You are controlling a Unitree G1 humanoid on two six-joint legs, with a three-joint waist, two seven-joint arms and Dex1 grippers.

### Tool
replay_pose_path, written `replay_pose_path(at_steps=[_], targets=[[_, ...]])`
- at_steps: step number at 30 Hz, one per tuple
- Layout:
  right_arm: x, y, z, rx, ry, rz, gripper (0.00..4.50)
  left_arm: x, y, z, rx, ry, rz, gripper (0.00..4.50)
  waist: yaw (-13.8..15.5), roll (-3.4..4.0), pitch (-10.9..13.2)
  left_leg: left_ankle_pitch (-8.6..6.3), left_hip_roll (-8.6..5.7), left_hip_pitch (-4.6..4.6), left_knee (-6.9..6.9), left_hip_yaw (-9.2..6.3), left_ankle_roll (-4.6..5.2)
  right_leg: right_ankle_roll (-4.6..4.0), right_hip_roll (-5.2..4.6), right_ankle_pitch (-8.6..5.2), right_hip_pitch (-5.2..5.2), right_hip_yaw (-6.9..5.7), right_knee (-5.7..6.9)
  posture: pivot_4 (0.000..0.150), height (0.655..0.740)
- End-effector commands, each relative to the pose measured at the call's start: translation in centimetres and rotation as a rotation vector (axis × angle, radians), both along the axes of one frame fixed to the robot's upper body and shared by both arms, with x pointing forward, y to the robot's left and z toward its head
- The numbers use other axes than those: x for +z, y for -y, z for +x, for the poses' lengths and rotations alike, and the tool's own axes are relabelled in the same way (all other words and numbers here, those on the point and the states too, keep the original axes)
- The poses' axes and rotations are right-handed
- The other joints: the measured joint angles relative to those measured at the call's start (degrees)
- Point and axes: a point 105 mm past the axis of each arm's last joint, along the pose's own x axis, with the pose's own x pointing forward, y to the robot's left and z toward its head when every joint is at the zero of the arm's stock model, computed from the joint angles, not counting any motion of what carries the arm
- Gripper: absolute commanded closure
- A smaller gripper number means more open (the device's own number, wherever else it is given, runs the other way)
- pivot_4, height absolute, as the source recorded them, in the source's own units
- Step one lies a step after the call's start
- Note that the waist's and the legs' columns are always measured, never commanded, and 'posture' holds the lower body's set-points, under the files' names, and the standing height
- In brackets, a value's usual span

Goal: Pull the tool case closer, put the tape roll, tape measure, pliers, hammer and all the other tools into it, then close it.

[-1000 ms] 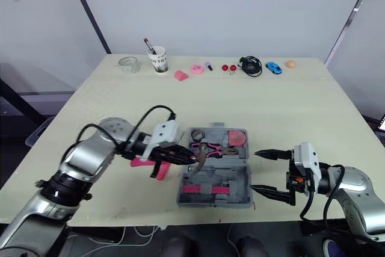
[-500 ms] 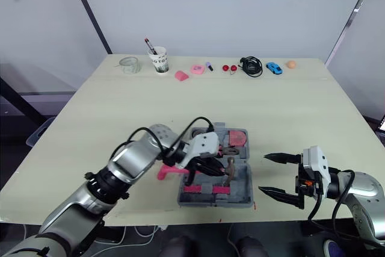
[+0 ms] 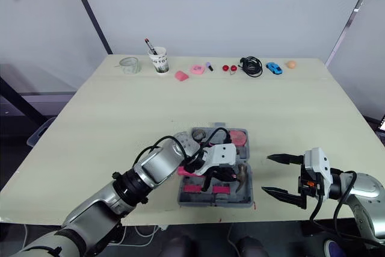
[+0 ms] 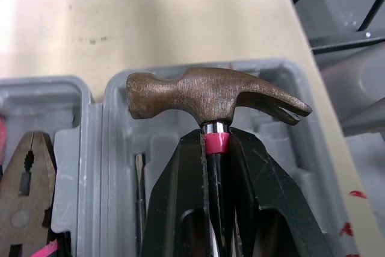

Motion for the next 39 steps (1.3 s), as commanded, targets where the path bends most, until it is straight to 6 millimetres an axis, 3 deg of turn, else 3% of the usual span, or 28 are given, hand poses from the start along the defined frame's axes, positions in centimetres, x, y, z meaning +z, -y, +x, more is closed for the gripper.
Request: replay_pose_path(at_steps=[1,15,21,31,33,35,39], targets=[[0.8,0.1,-0.2,0.0,0.045,0.004,0.0,0.9,0.9,0.0,-0.028,0.035,0.02,4.36,0.0,0.0,0.0,0.0,0.0,0.0,0.0,0.0,0.0,0.0,0.0,0.0,0.0,0.0,0.01,0.15,0.74],[0.8,-0.3,-0.3,-0.028,0.054,0.012,0.0,-0.4,2.0,-0.5,0.01,-0.056,0.111,4.36,-0.04,0.03,-0.01,0.0,0.0,-0.02,0.1,-0.06,0.0,0.01,0.02,-0.01,0.0,0.0,0.09,0.15,0.74],[0.8,0.1,-0.5,-0.044,0.051,0.002,0.0,-0.6,2.7,0.9,0.03,-0.03,0.115,4.36,-0.03,0.05,-0.03,0.0,-0.02,-0.02,0.15,-0.08,0.0,-0.17,0.02,-0.11,0.0,-0.01,0.14,0.15,0.74],[0.4,0.1,-0.6,-0.056,0.051,-0.001,0.0,-0.8,2.9,1.4,0.027,-0.022,0.12,4.36,0.1,0.05,-0.03,0.0,-0.41,-0.13,0.41,-0.35,0.02,-0.03,0.0,-0.26,0.03,0.31,0.42,0.15,0.74],[0.2,0.0,-0.7,-0.056,0.05,-0.001,0.0,-0.9,2.9,1.4,0.026,-0.01,0.122,3.4,0.08,0.05,-0.03,0.01,-0.46,-0.13,0.44,-0.4,0.03,-0.02,0.0,-0.27,0.04,0.34,0.47,0.15,0.74],[0.2,-0.1,-0.8,-0.058,0.05,0.001,0.0,-0.9,2.9,1.4,0.021,-0.004,0.128,2.86,0.02,0.05,-0.03,0.01,-0.46,-0.13,0.44,-0.41,0.03,-0.01,0.0,-0.27,0.04,0.37,0.49,0.15,0.74],[0.2,0.0,-0.8,-0.06,0.05,-0.001,0.0,-0.9,2.9,1.3,0.021,-0.008,0.122,2.86,-0.16,0.06,-0.04,0.01,-0.46,-0.1,0.43,-0.45,0.03,0.01,0.03,-0.29,0.02,0.38,0.57,0.15,0.74]])
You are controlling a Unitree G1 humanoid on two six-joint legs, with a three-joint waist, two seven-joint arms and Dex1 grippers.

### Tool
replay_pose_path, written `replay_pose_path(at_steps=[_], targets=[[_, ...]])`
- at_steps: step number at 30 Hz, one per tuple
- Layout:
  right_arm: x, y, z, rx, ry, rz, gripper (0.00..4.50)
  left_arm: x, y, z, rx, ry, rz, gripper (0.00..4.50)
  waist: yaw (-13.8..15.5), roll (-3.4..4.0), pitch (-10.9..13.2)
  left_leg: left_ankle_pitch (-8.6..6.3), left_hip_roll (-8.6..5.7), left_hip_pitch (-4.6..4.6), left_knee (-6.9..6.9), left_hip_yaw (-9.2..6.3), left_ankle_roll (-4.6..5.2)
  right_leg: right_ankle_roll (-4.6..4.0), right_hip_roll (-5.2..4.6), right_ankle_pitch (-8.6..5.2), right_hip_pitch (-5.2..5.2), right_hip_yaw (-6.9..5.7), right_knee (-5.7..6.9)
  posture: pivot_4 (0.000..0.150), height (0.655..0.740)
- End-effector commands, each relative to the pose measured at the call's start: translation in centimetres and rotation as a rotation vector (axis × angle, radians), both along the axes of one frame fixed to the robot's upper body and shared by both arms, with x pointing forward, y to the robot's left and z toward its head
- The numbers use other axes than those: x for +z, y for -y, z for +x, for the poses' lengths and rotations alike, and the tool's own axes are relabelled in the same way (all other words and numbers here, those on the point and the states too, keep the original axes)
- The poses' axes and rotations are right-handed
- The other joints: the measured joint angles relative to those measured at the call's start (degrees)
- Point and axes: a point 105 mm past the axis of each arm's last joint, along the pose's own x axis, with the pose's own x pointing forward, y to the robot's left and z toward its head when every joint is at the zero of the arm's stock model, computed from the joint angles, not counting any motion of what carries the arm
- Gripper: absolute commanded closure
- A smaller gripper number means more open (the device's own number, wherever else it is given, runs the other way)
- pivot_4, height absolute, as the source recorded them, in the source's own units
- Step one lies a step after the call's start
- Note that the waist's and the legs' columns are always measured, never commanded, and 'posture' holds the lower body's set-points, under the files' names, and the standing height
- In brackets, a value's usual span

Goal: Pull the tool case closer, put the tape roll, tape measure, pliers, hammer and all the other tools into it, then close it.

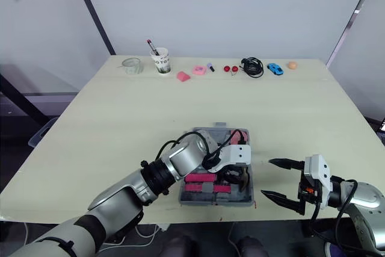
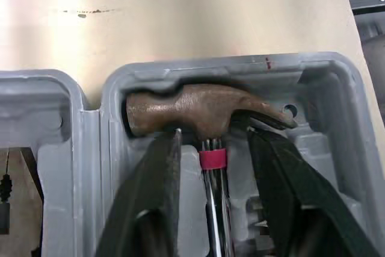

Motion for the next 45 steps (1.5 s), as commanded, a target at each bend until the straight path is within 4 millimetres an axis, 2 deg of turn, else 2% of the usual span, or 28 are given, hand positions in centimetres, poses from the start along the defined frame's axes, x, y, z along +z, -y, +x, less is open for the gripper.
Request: replay_pose_path(at_steps=[1,6,13,17,26,29,32,33,34,36,45], targets=[[1.2,-0.1,-0.1,0.006,0.063,-0.003,0.0,0.6,0.3,0.1,-0.021,0.032,-0.005,2.86,0.05,0.0,0.0,0.0,0.0,0.0,0.0,-0.01,0.0,0.01,0.0,0.0,0.0,0.0,0.01,0.15,0.74],[1.3,-0.1,-0.1,0.006,0.064,-0.005,0.0,0.8,0.1,0.2,-0.028,0.043,-0.004,2.86,0.09,0.0,0.0,0.0,0.0,0.0,0.0,-0.1,0.0,0.01,0.0,-0.01,0.0,0.0,0.01,0.15,0.74],[1.6,-0.3,0.1,0.007,0.068,0.008,0.0,3.7,-0.5,0.3,-0.058,0.056,-0.089,2.86,0.07,0.01,0.0,0.0,0.0,0.0,0.0,-0.22,0.0,0.01,0.0,-0.01,-0.01,0.0,0.02,0.15,0.74],[1.6,-0.4,0.1,0.008,0.068,0.009,0.0,5.7,-1.5,0.1,-0.064,0.03,-0.205,2.86,0.08,0.02,0.01,0.0,0.0,-0.01,0.0,-0.24,0.0,0.01,-0.01,-0.01,-0.01,0.0,0.02,0.15,0.74],[1.5,-0.4,0.3,0.01,0.067,0.01,0.0,8.2,-5.0,2.2,0.029,0.049,-0.566,2.86,0.12,0.03,0.0,0.0,0.0,0.02,0.01,-0.24,0.0,0.02,-0.02,-0.01,0.0,-0.01,0.04,0.15,0.74],[1.5,-0.5,0.4,0.013,0.069,0.012,0.0,7.4,-6.7,2.3,0.032,0.055,-0.574,2.86,0.12,0.04,-0.01,0.0,0.0,0.02,0.01,-0.24,0.0,0.03,-0.02,0.0,0.0,-0.02,0.04,0.15,0.74],[1.5,-0.5,0.6,0.016,0.069,0.012,0.0,6.1,-8.2,1.5,0.044,-0.019,-0.58,2.86,0.09,0.04,-0.01,0.0,0.0,0.02,0.01,-0.22,0.0,0.05,-0.01,0.01,0.0,-0.02,0.04,0.15,0.74],[1.5,-0.5,0.6,0.017,0.07,0.013,0.0,5.7,-8.5,1.2,0.038,-0.028,-0.574,3.36,0.07,0.04,-0.01,0.0,0.0,0.02,0.01,-0.2,0.0,0.05,-0.01,0.01,0.0,-0.02,0.04,0.15,0.74],[1.5,-0.5,0.6,0.019,0.071,0.014,0.0,5.3,-8.6,0.9,0.026,-0.036,-0.571,3.62,0.08,0.04,-0.01,0.0,0.0,0.02,0.01,-0.16,0.0,0.04,-0.01,0.01,0.0,-0.02,0.04,0.15,0.74],[1.5,-0.6,0.7,0.022,0.071,0.015,0.0,4.8,-8.8,0.6,0.02,-0.045,-0.566,4.43,0.24,0.04,-0.01,0.0,0.0,0.02,0.01,-0.11,0.0,0.04,-0.02,0.0,0.0,-0.02,0.05,0.15,0.74],[1.9,-0.7,0.7,0.032,0.075,0.021,0.0,1.9,-9.5,0.3,-0.007,-0.031,-0.488,4.43,0.13,0.04,-0.01,0.0,0.0,0.02,0.02,0.05,0.0,0.03,-0.02,0.0,0.0,-0.03,0.05,0.15,0.74]])
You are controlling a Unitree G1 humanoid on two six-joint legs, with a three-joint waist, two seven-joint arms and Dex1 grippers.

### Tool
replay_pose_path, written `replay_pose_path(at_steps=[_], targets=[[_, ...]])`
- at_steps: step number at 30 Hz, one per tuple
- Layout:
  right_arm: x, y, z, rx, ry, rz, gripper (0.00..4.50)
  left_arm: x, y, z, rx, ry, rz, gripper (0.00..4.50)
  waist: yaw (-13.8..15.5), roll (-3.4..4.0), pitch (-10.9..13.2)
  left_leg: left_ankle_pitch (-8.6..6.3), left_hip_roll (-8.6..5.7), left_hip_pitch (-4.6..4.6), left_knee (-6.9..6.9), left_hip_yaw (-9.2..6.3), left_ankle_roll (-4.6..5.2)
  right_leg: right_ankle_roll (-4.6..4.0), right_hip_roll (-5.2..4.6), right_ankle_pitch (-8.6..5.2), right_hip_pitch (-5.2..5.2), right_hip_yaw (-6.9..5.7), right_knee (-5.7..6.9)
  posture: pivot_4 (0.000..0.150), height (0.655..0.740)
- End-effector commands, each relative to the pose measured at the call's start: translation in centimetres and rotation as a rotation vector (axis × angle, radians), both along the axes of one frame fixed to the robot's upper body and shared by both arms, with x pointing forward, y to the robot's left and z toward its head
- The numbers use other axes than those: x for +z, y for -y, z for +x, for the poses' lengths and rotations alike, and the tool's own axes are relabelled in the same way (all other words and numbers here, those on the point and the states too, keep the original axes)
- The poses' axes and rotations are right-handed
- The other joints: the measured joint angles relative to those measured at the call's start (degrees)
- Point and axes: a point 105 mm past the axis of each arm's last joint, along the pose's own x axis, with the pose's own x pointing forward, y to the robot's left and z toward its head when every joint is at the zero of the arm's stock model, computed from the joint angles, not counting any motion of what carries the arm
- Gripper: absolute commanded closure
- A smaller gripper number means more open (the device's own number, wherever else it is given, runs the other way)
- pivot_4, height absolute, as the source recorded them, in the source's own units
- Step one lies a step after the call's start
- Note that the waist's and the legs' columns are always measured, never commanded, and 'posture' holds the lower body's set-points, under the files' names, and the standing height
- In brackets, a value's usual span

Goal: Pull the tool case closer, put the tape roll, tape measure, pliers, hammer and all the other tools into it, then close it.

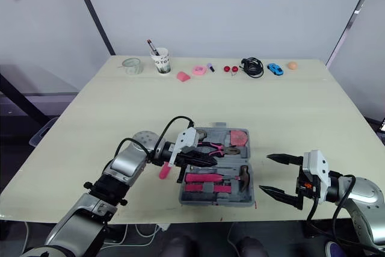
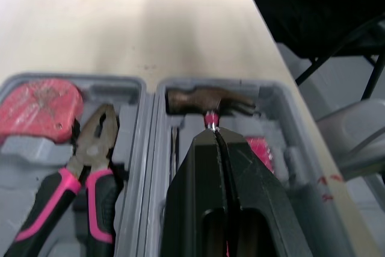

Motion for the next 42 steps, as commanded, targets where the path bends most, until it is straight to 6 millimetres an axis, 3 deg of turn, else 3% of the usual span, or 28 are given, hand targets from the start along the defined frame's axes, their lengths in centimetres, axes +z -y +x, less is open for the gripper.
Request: replay_pose_path(at_steps=[1,11,16,20,25,31,37,41,42], targets=[[1.1,-0.3,0.1,0.016,0.04,0.015,0.0,-1.0,0.0,-0.3,-0.028,0.013,0.032,4.43,0.0,0.0,0.0,0.0,0.0,0.0,0.0,0.01,0.0,0.0,0.0,0.0,0.0,0.0,0.0,0.15,0.74],[1.3,-0.6,0.1,0.025,0.041,0.016,0.0,-4.1,-0.6,-0.9,-0.048,-0.001,0.136,4.43,0.03,0.0,0.0,0.0,0.0,-0.01,0.0,0.01,0.0,0.0,-0.01,0.0,0.0,0.0,0.0,0.15,0.74],[1.4,-0.7,0.2,0.027,0.045,0.014,0.0,-7.6,-1.2,-1.7,-0.016,-0.058,0.23,4.43,0.08,0.09,-0.16,0.0,0.0,0.01,0.0,0.02,0.0,0.0,-0.02,0.0,0.01,0.0,0.0,0.15,0.74],[1.4,-0.8,0.2,0.03,0.044,0.015,0.0,-8.2,-1.6,-1.6,0.022,-0.079,0.228,4.43,0.13,0.27,-0.64,0.0,-0.01,0.09,0.01,0.02,0.0,-0.02,-0.04,-0.01,0.08,0.0,0.0,0.15,0.74],[1.4,-0.9,0.3,0.013,0.033,0.031,0.0,-6.3,-1.4,-0.6,0.077,-0.019,0.138,4.43,0.12,0.39,-0.91,0.0,-0.01,0.16,0.01,0.01,0.0,-0.02,-0.05,-0.01,0.11,0.02,0.01,0.15,0.74],[2.2,-0.5,1.0,-0.062,0.026,0.099,0.0,-0.8,-2.0,0.8,0.156,0.066,-0.084,4.43,-0.17,0.35,-0.85,0.0,0.05,0.06,0.01,-0.14,0.01,-0.02,-0.02,-0.01,-0.01,0.03,0.07,0.15,0.74],[1.9,1.0,1.3,-0.167,0.014,0.154,0.0,3.0,-5.5,0.8,0.315,0.087,-0.27,4.43,-0.1,0.36,-0.85,0.0,0.06,0.04,-0.03,-0.22,0.01,-0.01,-0.03,0.0,-0.01,0.03,0.05,0.15,0.74],[0.7,2.6,1.6,-0.274,0.021,0.109,0.0,3.4,-8.6,0.2,0.46,0.087,-0.312,4.43,-0.15,0.36,-0.84,0.0,0.09,0.07,-0.03,-0.2,0.01,-0.02,-0.04,-0.01,-0.01,0.03,0.05,0.15,0.74],[0.2,3.3,1.8,-0.318,0.022,0.088,0.0,3.1,-10.0,-0.1,0.527,0.09,-0.306,4.2,-0.15,0.36,-0.84,0.0,0.09,0.07,-0.03,-0.19,0.01,-0.02,-0.04,-0.01,-0.01,0.03,0.05,0.15,0.74]])
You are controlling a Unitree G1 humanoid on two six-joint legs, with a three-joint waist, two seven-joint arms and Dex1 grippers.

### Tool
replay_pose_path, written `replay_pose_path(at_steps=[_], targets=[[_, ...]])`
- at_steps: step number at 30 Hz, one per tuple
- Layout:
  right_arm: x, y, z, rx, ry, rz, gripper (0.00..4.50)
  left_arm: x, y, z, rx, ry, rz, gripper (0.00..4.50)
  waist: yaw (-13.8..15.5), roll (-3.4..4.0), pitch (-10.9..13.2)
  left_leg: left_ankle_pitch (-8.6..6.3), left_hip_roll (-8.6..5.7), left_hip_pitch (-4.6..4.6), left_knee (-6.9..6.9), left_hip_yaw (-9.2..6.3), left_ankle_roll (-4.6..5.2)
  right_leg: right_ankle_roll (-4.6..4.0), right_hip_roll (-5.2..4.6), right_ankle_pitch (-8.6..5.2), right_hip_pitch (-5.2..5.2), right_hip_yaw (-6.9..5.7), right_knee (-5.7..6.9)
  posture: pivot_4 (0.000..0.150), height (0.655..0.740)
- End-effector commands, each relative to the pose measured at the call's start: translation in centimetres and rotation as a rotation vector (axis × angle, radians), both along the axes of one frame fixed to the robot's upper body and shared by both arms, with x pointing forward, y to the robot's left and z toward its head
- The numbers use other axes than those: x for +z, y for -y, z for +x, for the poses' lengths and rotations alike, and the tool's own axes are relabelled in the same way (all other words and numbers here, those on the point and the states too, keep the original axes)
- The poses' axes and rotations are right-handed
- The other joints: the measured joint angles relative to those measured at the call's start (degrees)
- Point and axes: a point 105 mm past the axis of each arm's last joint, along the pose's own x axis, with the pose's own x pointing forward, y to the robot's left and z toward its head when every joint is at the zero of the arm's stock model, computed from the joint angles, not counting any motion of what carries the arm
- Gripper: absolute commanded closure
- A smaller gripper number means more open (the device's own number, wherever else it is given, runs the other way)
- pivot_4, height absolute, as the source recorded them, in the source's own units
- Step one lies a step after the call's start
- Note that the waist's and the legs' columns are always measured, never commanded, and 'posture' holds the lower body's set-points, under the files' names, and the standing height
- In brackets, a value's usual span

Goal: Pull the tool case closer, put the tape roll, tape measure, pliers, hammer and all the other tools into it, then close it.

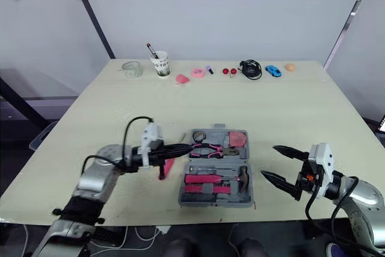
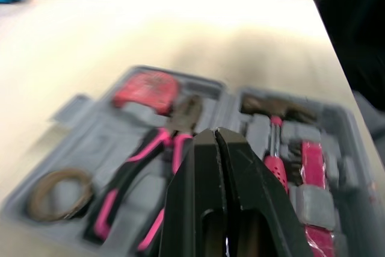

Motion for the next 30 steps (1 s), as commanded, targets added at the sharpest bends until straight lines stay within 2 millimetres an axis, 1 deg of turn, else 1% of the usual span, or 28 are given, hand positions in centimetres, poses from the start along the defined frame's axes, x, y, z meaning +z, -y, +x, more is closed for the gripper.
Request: replay_pose_path(at_steps=[1,2,4,5,6,7,8,9,10,11,15,19,21,23,25,27,30], targets=[[-0.5,2.2,0.4,-0.132,0.035,-0.059,0.0,0.8,-3.4,-0.6,0.168,0.038,-0.018,3.93,0.01,0.0,0.0,0.0,0.0,0.0,0.0,0.0,0.0,0.0,0.0,0.0,0.0,0.0,-0.01,0.15,0.74],[-0.9,2.7,0.3,-0.163,0.03,-0.068,0.0,0.5,-4.4,-1.0,0.212,0.03,-0.01,3.69,0.0,0.0,0.0,0.0,0.01,0.01,-0.01,0.0,0.0,0.0,0.0,0.0,0.0,0.0,-0.01,0.15,0.74],[-1.5,3.6,0.3,-0.222,0.027,-0.073,0.0,-0.1,-5.9,-1.8,0.283,0.021,0.007,2.78,0.0,0.01,0.01,0.0,0.03,0.02,-0.03,0.03,-0.01,-0.01,-0.01,-0.01,0.0,0.0,-0.01,0.15,0.74],[-2.0,4.1,0.1,-0.248,0.016,-0.069,0.0,-0.5,-6.8,-2.3,0.328,0.013,0.013,2.23,0.02,0.02,0.02,0.0,0.04,0.03,-0.04,0.03,-0.01,-0.01,-0.02,-0.01,-0.01,0.0,-0.02,0.15,0.74],[-2.3,4.4,-0.1,-0.263,0.008,-0.067,0.0,-0.7,-7.4,-2.6,0.357,0.009,0.016,1.74,0.1,0.02,0.02,0.0,0.06,0.03,-0.04,0.06,-0.01,-0.01,-0.03,-0.01,-0.02,0.0,-0.02,0.15,0.74],[-2.6,4.7,-0.3,-0.278,0.002,-0.069,0.0,-0.9,-8.0,-2.9,0.385,0.005,0.021,1.34,0.19,0.03,0.02,0.0,0.08,0.03,-0.04,0.06,-0.01,-0.02,-0.04,-0.01,-0.01,0.0,-0.02,0.15,0.74],[-2.8,4.9,-0.4,-0.286,-0.001,-0.071,0.0,-1.0,-8.3,-3.1,0.401,0.003,0.024,0.78,0.22,0.04,0.03,0.0,0.13,0.03,-0.04,0.05,-0.01,-0.03,-0.06,-0.02,-0.01,0.0,-0.02,0.15,0.74],[-3.2,5.3,-0.7,-0.307,-0.013,-0.073,0.0,-1.2,-9.0,-3.6,0.436,-0.004,0.025,0.31,0.28,0.04,0.03,0.0,0.18,0.04,-0.04,0.06,-0.01,-0.03,-0.09,-0.02,-0.01,0.0,-0.02,0.15,0.74],[-3.5,5.6,-1.0,-0.322,-0.021,-0.075,0.0,-1.3,-9.5,-4.0,0.46,-0.009,0.026,0.02,0.22,0.03,0.02,0.0,0.18,0.04,-0.03,0.07,-0.01,-0.03,-0.1,-0.02,-0.01,0.0,-0.02,0.15,0.74],[-3.7,5.7,-1.2,-0.331,-0.026,-0.075,0.0,-1.4,-9.8,-4.3,0.476,-0.012,0.026,0.02,0.14,0.03,0.03,0.0,0.21,0.05,-0.04,0.1,-0.01,-0.03,-0.12,-0.02,-0.01,0.0,-0.02,0.15,0.74],[-5.4,8.2,-3.1,-0.509,-0.063,-0.075,0.0,-2.9,-12.7,-7.5,0.64,-0.06,0.039,0.02,-0.15,0.02,0.01,-0.03,0.39,0.09,-0.1,0.24,-0.01,-0.08,-0.12,-0.05,-0.03,0.02,-0.07,0.15,0.74],[-5.8,9.0,-4.2,-0.588,-0.071,-0.069,0.0,-3.5,-13.7,-9.1,0.719,-0.084,0.034,0.02,-0.04,0.04,0.04,-0.06,0.47,0.16,-0.22,0.37,0.01,-0.15,-0.13,-0.11,-0.14,0.12,-0.06,0.15,0.74],[-6.1,9.0,-4.7,-0.604,-0.082,-0.062,0.0,-3.8,-14.0,-9.8,0.749,-0.097,0.037,0.02,0.02,0.05,0.04,-0.06,0.51,0.24,-0.22,0.4,-0.01,0.04,-0.19,-0.23,-0.16,0.15,-0.06,0.15,0.74],[-6.4,9.1,-5.0,-0.625,-0.09,-0.06,0.0,-4.0,-14.0,-10.3,0.772,-0.108,0.029,0.02,0.0,0.06,0.04,-0.08,0.53,0.32,-0.22,0.44,-0.03,0.07,-0.45,-0.25,-0.15,0.25,-0.06,0.15,0.74],[-6.6,9.1,-5.2,-0.63,-0.092,-0.063,0.0,-4.2,-14.0,-10.8,0.782,-0.117,0.03,0.02,-0.01,0.07,0.05,-0.09,0.53,0.33,-0.27,0.46,-0.06,0.07,-0.51,-0.25,-0.17,0.25,-0.06,0.15,0.74],[-6.6,9.1,-5.2,-0.636,-0.092,-0.058,0.0,-4.3,-13.9,-10.9,0.786,-0.123,0.027,0.02,-0.02,0.08,0.06,-0.09,0.52,0.37,-0.41,0.5,-0.06,0.03,-0.56,-0.26,-0.18,0.27,-0.09,0.15,0.74],[-6.6,8.7,-5.1,-0.612,-0.091,-0.056,0.0,-4.1,-13.6,-10.6,0.778,-0.118,0.02,0.02,0.0,0.06,0.09,-0.09,0.5,0.5,-0.6,0.66,-0.05,0.0,-0.58,-0.27,-0.18,0.41,-0.11,0.15,0.74]])
